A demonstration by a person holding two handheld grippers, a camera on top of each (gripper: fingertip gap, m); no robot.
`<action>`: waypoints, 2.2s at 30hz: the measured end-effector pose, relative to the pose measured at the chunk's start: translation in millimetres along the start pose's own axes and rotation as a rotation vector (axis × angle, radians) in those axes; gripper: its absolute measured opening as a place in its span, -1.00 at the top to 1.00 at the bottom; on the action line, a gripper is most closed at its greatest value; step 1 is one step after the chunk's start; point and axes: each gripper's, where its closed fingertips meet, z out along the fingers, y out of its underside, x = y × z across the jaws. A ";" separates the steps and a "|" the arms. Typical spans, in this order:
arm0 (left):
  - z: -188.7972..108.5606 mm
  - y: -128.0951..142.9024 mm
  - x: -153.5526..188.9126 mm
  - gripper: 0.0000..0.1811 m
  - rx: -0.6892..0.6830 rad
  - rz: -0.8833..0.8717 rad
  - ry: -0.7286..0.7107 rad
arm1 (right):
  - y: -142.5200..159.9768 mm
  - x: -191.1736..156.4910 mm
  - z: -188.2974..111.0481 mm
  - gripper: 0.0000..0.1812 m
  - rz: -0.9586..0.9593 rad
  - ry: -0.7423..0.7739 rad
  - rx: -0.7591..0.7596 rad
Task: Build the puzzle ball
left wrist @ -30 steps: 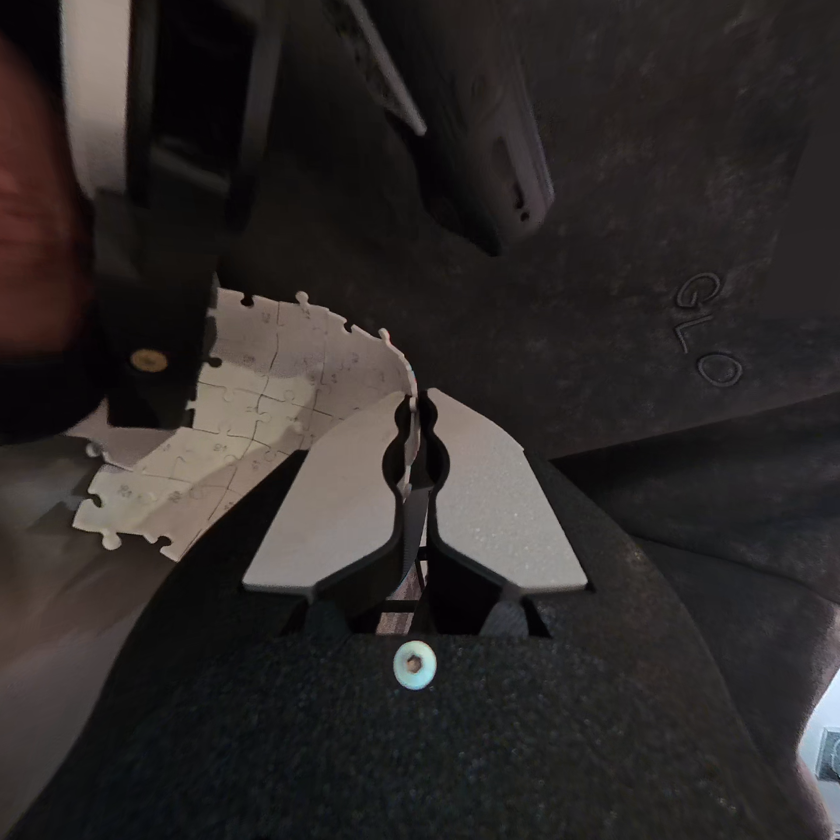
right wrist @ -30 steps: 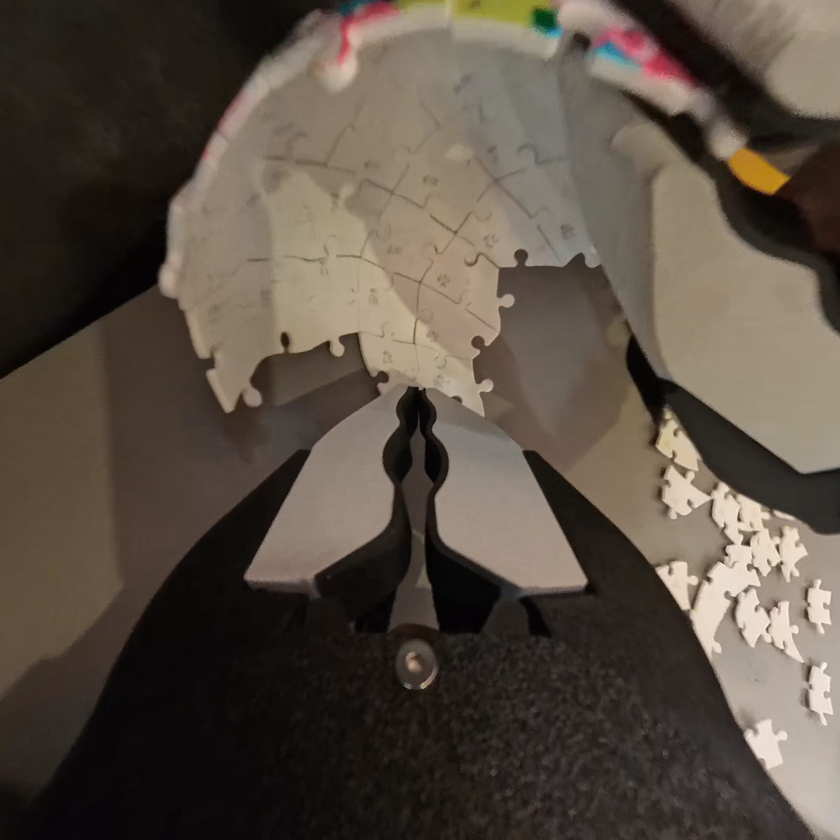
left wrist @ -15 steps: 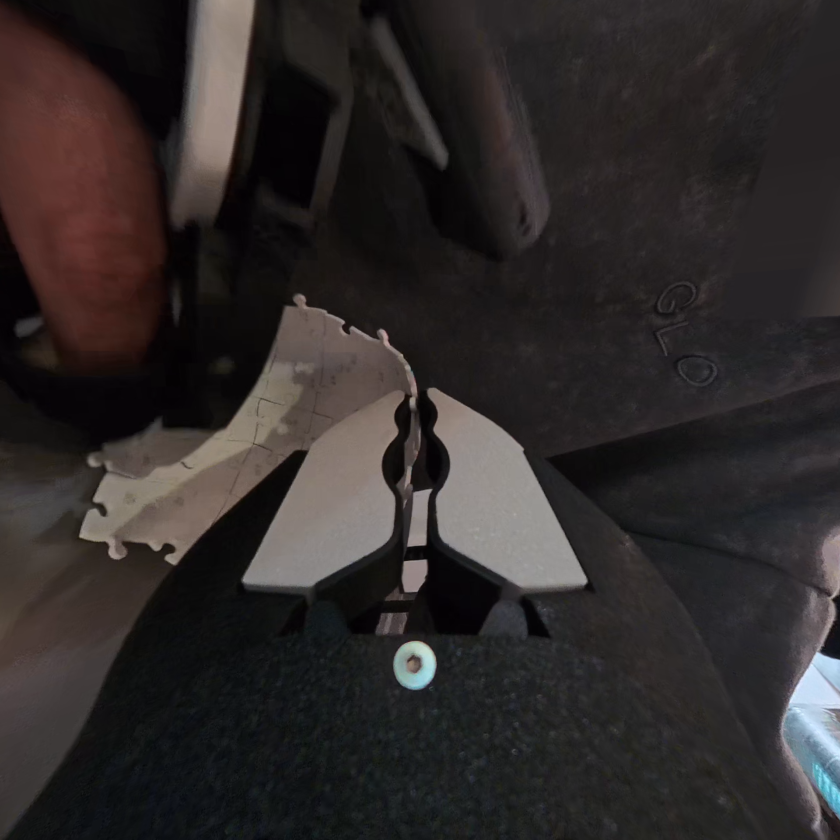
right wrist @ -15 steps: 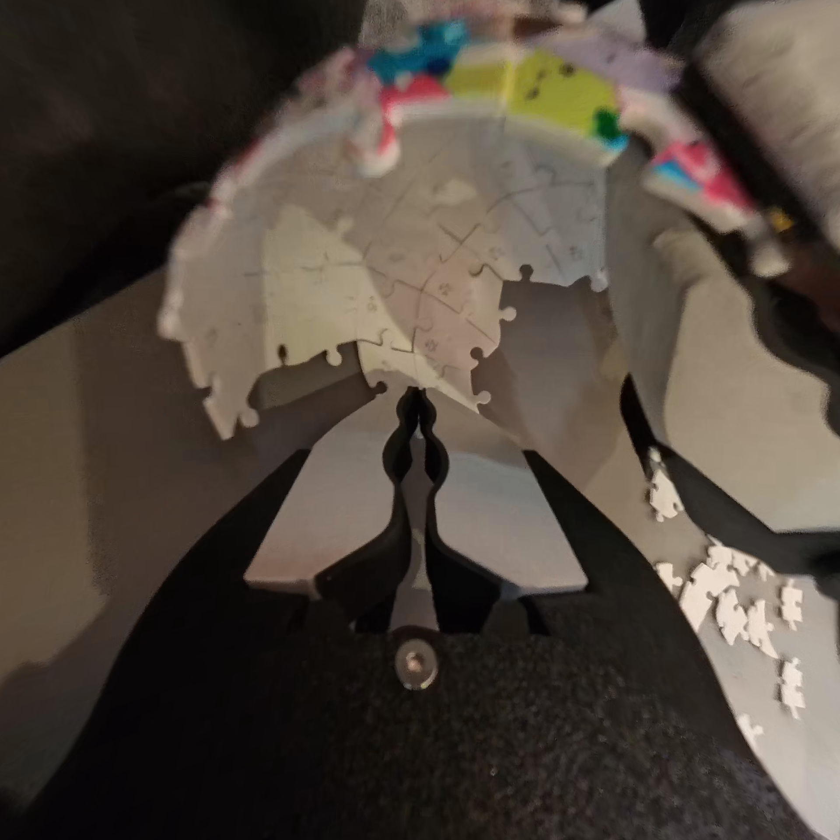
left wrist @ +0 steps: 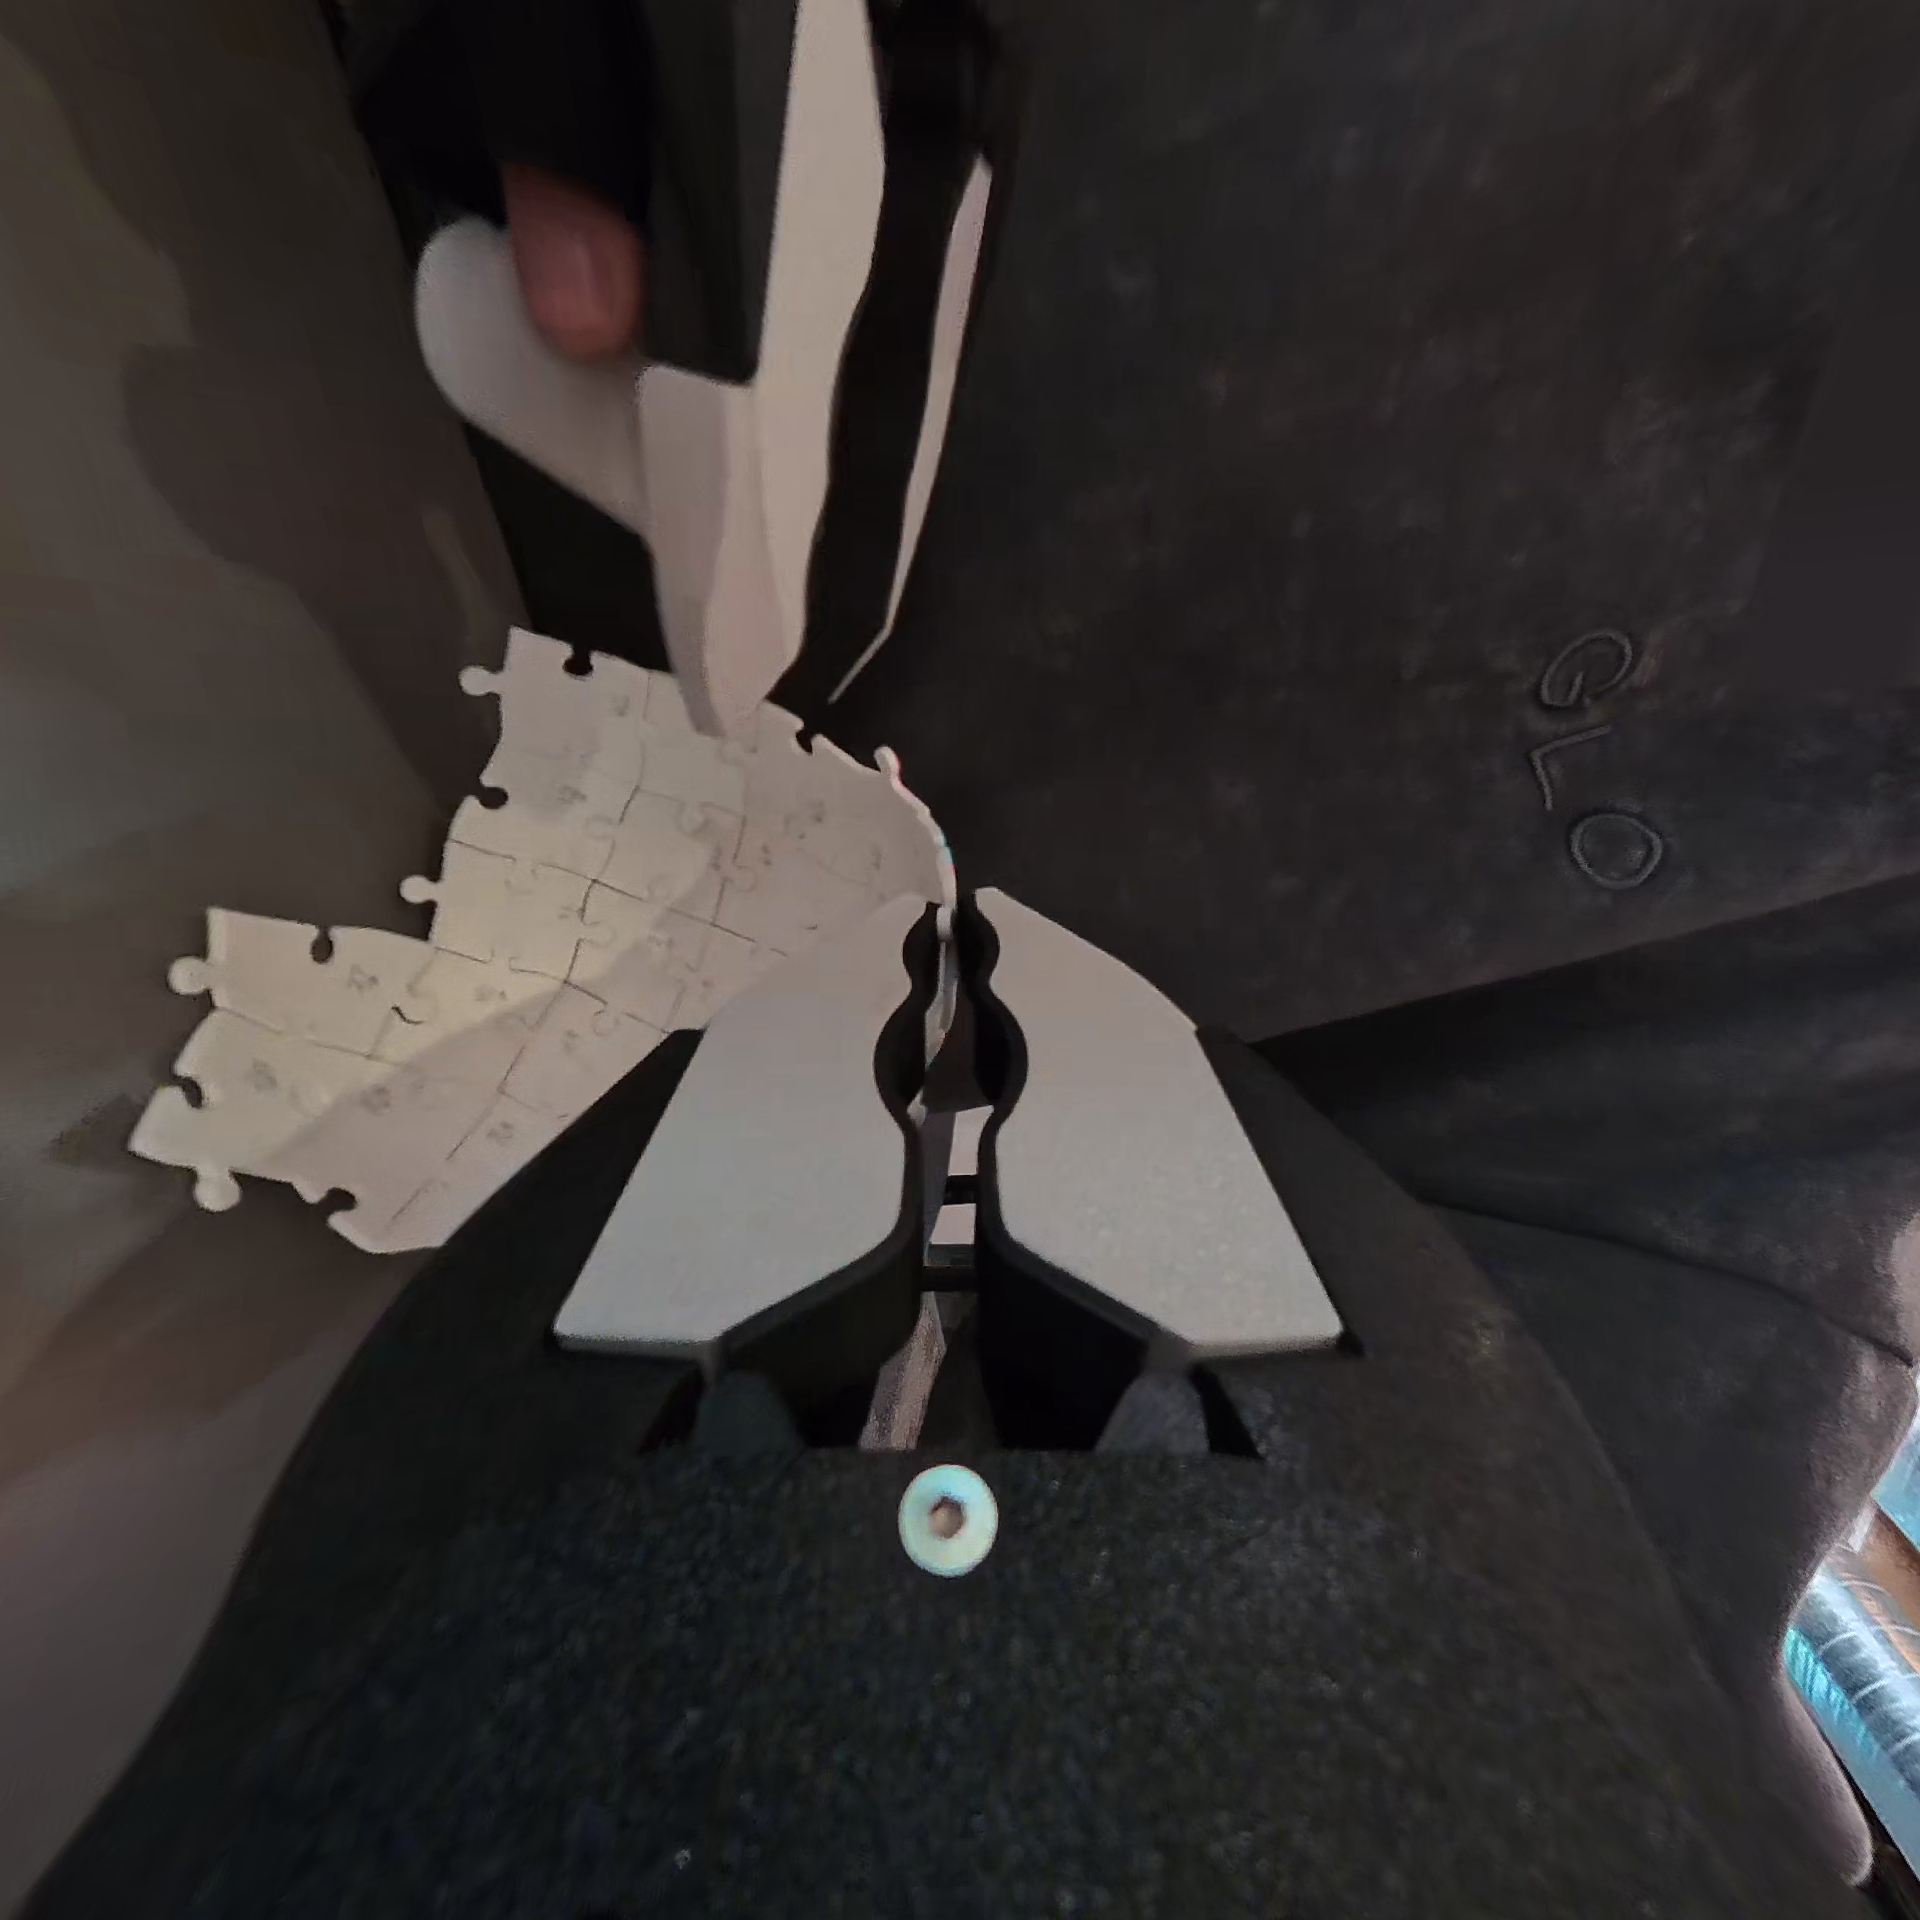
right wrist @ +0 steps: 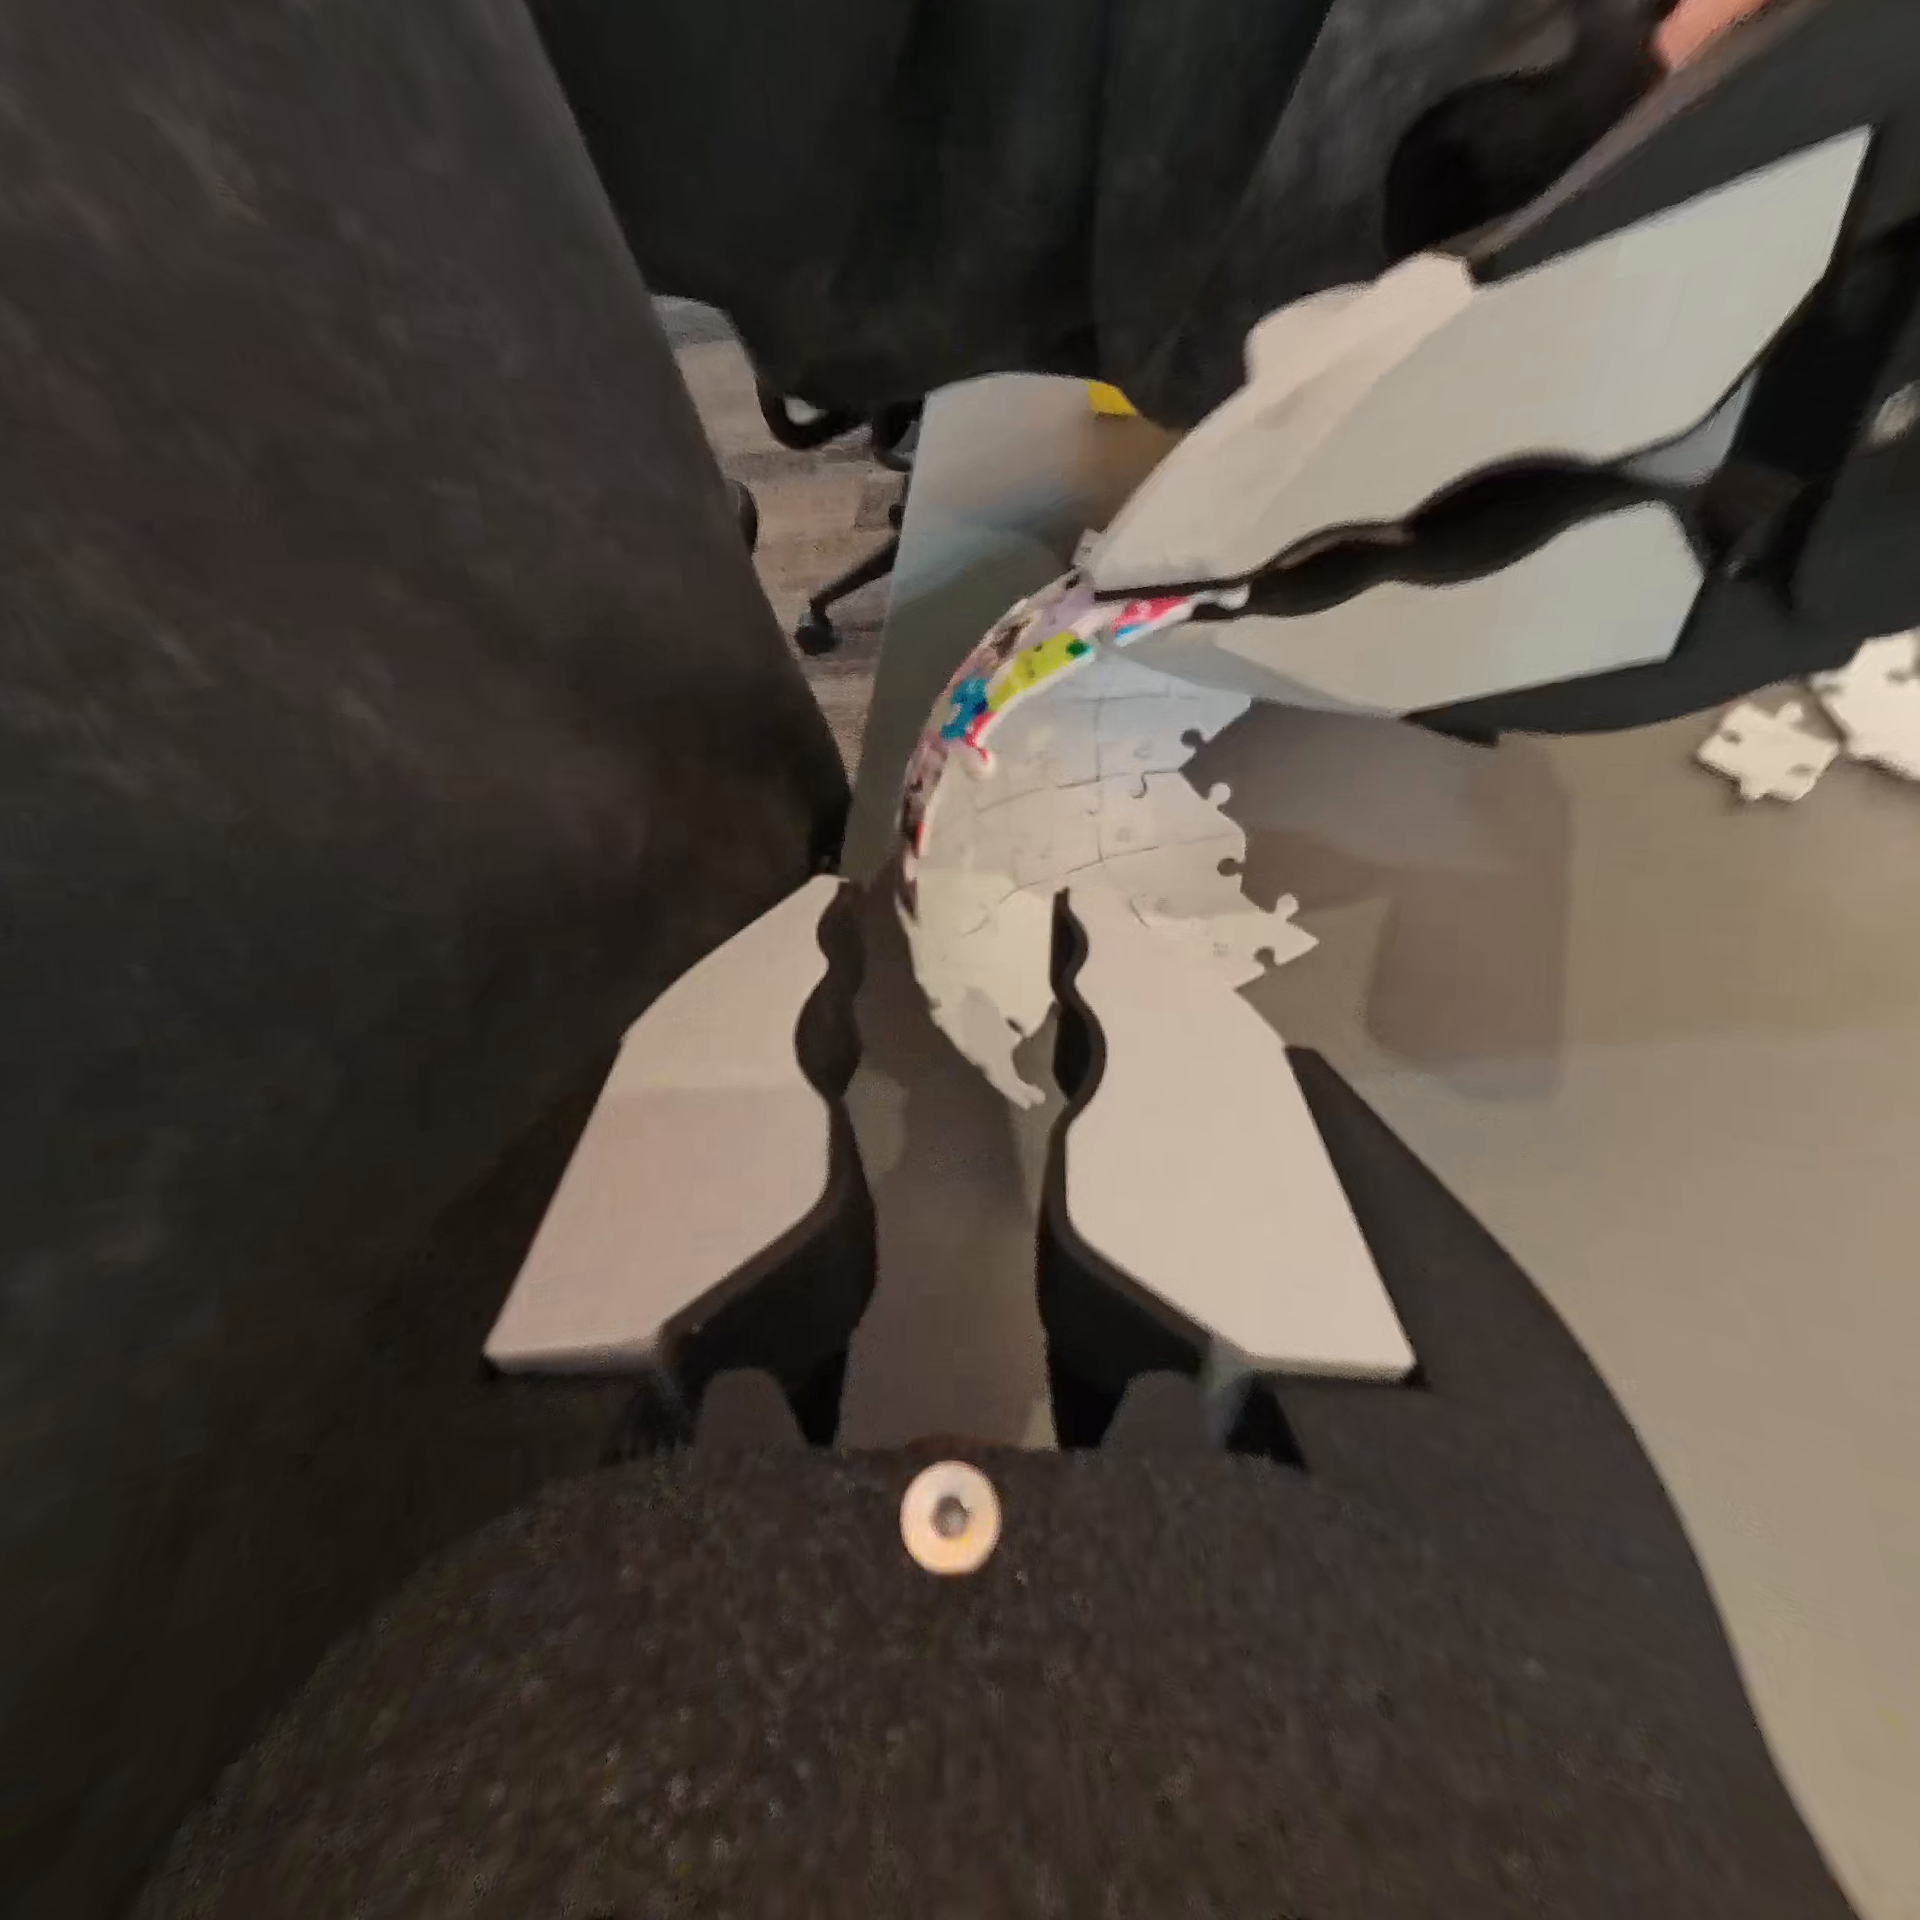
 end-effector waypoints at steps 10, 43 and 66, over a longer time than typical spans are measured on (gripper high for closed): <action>9.2 -6.8 1.2 0.97 0.019 0.025 -0.136 | 5.6 -10.9 19.1 0.94 -0.019 0.005 -0.063; -84.5 -3.5 -83.4 0.71 0.905 0.009 -0.818 | 35.7 -13.9 12.5 0.97 -0.372 -0.112 -0.406; -60.2 -6.1 -112.0 0.98 0.591 0.001 -0.856 | 36.2 -3.6 9.1 0.97 -0.414 -0.163 -0.464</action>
